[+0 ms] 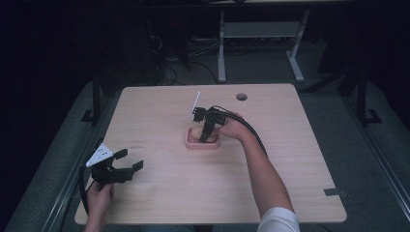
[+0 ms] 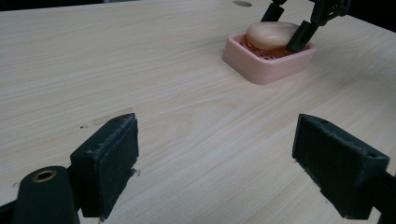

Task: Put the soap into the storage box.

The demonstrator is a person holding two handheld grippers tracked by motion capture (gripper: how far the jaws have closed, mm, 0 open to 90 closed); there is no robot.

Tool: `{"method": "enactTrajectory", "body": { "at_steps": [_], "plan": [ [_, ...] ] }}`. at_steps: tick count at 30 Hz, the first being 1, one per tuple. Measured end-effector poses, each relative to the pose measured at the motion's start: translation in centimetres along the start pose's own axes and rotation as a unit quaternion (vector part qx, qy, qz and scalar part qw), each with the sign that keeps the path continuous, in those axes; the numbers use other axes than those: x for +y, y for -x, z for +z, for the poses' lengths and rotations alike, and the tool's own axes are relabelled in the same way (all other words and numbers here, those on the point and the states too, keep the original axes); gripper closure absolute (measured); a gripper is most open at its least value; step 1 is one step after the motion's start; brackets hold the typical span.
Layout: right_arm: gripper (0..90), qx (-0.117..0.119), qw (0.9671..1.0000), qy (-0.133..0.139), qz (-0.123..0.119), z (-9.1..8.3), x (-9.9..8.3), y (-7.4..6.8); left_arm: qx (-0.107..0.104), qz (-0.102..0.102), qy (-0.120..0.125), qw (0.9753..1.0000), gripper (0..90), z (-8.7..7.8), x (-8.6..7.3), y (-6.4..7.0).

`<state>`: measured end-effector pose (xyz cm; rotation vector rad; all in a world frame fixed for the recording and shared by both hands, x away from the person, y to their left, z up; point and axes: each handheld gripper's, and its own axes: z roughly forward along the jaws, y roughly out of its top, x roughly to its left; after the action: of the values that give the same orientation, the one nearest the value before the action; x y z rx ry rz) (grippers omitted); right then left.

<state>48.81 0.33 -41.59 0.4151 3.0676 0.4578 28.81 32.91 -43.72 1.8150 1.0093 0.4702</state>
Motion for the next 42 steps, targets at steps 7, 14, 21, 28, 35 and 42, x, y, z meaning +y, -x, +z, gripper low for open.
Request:
{"method": "enactTrajectory", "body": {
  "at_steps": [7,14,21,28,35,42],
  "plan": [
    [31.3,-0.001,1.0000,-0.001,0.000,0.0,0.0,0.0,0.000,0.000,-0.001,1.0000,14.3,0.0,0.0,0.0],
    [31.3,-0.001,1.0000,-0.002,0.000,0.1,0.0,0.0,0.000,-0.001,0.001,1.0000,14.3,0.0,0.0,0.0],
    [31.4,0.001,1.0000,-0.005,0.003,0.3,-0.1,0.1,0.001,-0.001,0.001,1.0000,14.3,0.0,0.0,0.0],
    [31.3,0.002,1.0000,0.001,0.007,0.3,-0.2,0.1,-0.001,0.002,-0.001,1.0000,14.3,0.1,0.0,0.1],
    [28.0,0.008,0.9994,0.026,0.023,-0.6,-0.8,0.2,0.000,0.000,0.001,1.0000,14.3,0.1,0.0,0.1],
    [25.5,0.013,0.9979,0.050,0.039,-1.7,-1.9,0.1,-0.002,0.001,-0.001,1.0000,14.3,0.2,0.1,0.2]
  ]
}}
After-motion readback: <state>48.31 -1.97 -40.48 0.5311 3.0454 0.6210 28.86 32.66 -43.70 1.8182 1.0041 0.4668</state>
